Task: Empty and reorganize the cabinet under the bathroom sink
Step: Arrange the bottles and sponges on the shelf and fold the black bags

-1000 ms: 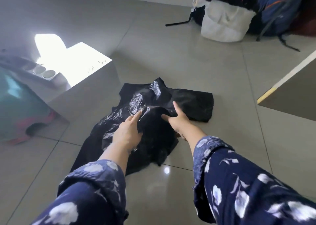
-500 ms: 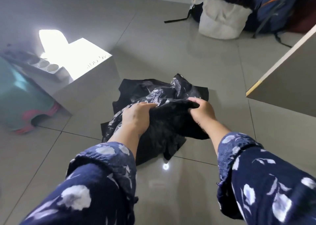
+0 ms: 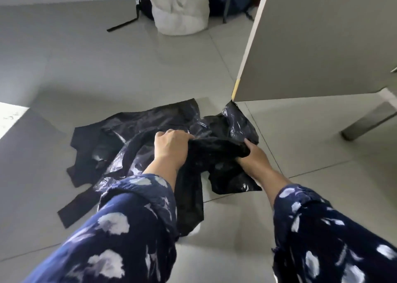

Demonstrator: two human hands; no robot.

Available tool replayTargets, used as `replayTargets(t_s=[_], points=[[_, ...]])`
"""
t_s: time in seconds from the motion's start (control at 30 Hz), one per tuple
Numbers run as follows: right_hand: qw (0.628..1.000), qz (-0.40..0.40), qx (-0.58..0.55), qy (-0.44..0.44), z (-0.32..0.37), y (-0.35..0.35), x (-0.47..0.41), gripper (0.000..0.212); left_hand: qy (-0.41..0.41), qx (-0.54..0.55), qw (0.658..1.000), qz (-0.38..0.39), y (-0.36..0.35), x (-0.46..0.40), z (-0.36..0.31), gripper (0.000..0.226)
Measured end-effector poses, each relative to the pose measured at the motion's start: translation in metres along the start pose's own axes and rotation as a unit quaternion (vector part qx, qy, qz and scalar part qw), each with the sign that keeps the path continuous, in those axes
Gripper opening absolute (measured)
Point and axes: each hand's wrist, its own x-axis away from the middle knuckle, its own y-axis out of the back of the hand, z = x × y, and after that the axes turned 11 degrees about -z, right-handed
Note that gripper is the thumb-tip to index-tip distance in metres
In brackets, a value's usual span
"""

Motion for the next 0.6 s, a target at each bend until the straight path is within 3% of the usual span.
replayTargets(t_s=[0.2,0.33,0.6], points=[[0.994,-0.079,-0.041,-0.060,-0.058,0.023,-0.003,0.060,-0.103,0.022,0.994,0.032,-0.049,-0.030,-0.069,0.041],[0.982,-0.108,-0.079,-0.130,-0.084,0.029,0.010,0.070,-0.138,0.047,0.988,0.044,-0.068,-0.017,-0.099,0.035],[0.974,-0.101,-0.091,-0.180,-0.108,0.038,0.031,0.079,-0.162,0.033,0.983,0.085,-0.067,0.012,-0.115,0.033]])
